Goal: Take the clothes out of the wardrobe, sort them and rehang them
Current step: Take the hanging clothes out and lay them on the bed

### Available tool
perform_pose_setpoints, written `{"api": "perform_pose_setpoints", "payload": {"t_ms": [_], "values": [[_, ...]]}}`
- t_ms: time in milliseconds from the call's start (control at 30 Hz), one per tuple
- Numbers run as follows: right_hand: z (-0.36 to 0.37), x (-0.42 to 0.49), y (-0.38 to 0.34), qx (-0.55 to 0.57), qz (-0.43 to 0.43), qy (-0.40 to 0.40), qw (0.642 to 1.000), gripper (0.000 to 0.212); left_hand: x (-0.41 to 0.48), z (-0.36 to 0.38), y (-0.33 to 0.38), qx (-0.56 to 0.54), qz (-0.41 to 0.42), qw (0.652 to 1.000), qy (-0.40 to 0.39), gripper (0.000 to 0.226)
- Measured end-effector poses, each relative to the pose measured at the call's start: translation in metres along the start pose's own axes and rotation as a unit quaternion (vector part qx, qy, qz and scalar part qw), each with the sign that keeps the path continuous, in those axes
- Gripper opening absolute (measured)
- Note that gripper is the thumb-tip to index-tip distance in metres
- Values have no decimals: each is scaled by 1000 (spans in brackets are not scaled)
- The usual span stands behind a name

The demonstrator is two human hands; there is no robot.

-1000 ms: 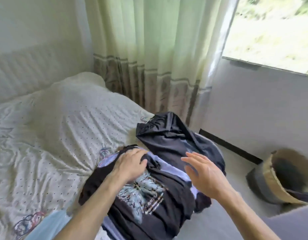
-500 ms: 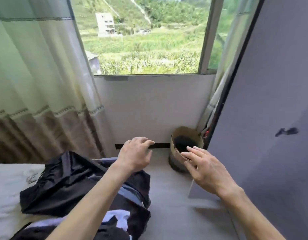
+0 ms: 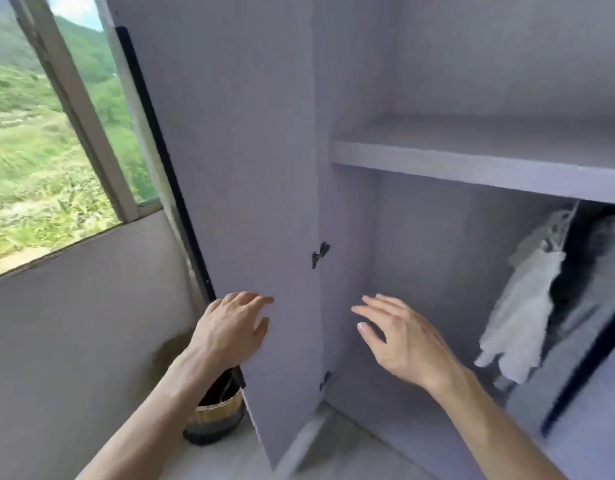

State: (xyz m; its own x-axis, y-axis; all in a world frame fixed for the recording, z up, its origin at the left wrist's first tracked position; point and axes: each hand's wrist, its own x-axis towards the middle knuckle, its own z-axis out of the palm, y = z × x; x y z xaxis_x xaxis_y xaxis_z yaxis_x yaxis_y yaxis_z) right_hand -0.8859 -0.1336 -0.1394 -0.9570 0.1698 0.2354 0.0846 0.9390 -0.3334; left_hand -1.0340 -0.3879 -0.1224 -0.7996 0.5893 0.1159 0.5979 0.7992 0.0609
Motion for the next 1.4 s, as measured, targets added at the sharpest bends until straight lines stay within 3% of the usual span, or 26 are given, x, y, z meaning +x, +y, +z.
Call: {"api": "perform_pose_setpoints", "payload": {"t_ms": [167,500,667,800,967,1167,1400], "values": [[-18,-29,65,-42,135,33,989,43,83,2,60,-32,113,993,13,49],[-41,-33,202,-46,305,47,950,45,240,-12,209,-66,279,942,176,61],[-51,-6,277,-16,368,46,928,49,316,-30,274,-84,288,926,230,60],[-57,15,339,11,419,39,907,59,366,-15,313,-77,286,927,230,55],[-60,43,399,33,452,47,890,68,393,18,327,-92,272,887,362,51],[-53,66,429,146,470,72,867,62,417,36,331,-91,265,830,482,49],[-33,73,432,278,482,118,822,57,421,37,331,-78,255,832,485,50]]}}
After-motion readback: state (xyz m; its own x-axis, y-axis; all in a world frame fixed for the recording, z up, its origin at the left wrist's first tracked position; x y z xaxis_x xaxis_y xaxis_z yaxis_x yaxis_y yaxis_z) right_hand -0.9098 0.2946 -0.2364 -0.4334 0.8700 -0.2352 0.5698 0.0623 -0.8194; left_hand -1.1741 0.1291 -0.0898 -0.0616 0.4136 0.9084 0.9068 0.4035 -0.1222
